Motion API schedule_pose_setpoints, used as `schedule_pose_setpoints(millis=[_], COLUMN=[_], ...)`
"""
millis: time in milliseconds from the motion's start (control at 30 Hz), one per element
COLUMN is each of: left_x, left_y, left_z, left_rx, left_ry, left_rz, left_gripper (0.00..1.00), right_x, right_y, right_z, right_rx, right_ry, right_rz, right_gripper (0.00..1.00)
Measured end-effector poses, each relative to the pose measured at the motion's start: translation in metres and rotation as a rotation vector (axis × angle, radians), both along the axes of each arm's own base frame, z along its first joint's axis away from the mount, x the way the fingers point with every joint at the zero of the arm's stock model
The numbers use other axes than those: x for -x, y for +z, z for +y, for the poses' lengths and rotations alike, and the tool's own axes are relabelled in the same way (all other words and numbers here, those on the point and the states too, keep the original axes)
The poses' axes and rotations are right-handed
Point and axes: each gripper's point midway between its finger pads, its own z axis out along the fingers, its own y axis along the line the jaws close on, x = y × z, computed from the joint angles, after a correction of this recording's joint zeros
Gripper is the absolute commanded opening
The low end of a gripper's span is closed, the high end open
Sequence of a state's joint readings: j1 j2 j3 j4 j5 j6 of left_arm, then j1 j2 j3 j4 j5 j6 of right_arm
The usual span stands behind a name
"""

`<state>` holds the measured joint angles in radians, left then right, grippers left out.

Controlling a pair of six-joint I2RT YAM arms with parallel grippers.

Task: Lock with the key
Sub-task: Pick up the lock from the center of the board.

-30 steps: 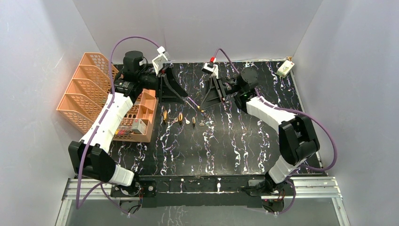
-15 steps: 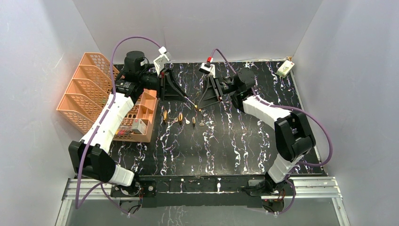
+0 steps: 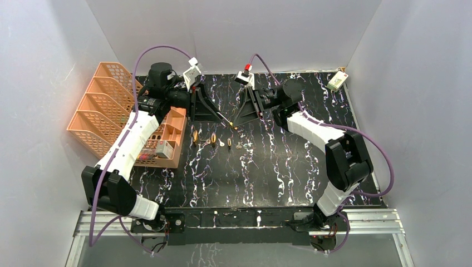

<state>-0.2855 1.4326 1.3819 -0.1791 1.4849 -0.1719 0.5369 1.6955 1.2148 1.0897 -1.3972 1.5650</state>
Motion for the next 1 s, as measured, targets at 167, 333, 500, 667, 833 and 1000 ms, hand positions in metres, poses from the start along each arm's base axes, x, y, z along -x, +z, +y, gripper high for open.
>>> schedule_pose_setpoints(millis=[167, 333, 500, 667, 833, 1000], left_x=[-0.0006, -0.0024, -0.0044, -0.004, -0.001, -0.0023], left_y=[0.0, -0.0006, -0.0013, -0.0008, 0.0053, 0.0075], left_z=[-0.0001, -0.0005, -0.001, -0.0009, -0.0004, -0.0011], left_rx=[-0.003, -0.007, -0.011, -0.01, 0.005, 0.022], left_ry=[0.007, 0.018, 0.029, 0.028, 0.008, 0.01], left_rz=[0.002, 0.0, 0.0, 0.002, -0.014, -0.031], left_gripper=[0.31, 0.29, 0.22, 0.0, 0.0, 0.0], right_x=[0.0002, 0.0002, 0.0003, 0.0006, -0.001, 0.0], right_y=[0.0013, 0.0014, 0.0014, 0.0013, 0.0013, 0.002], right_z=[-0.0001, -0.0001, -0.0002, -0.0004, -0.0018, -0.0026], right_rx=[-0.005, -0.006, -0.006, -0.004, -0.006, 0.001], right_ry=[0.0, 0.0, 0.0, 0.002, -0.002, 0.005], right_rz=[-0.008, -0.009, -0.009, -0.009, -0.014, -0.009], right_gripper=[0.23, 0.23, 0.23, 0.26, 0.53, 0.95])
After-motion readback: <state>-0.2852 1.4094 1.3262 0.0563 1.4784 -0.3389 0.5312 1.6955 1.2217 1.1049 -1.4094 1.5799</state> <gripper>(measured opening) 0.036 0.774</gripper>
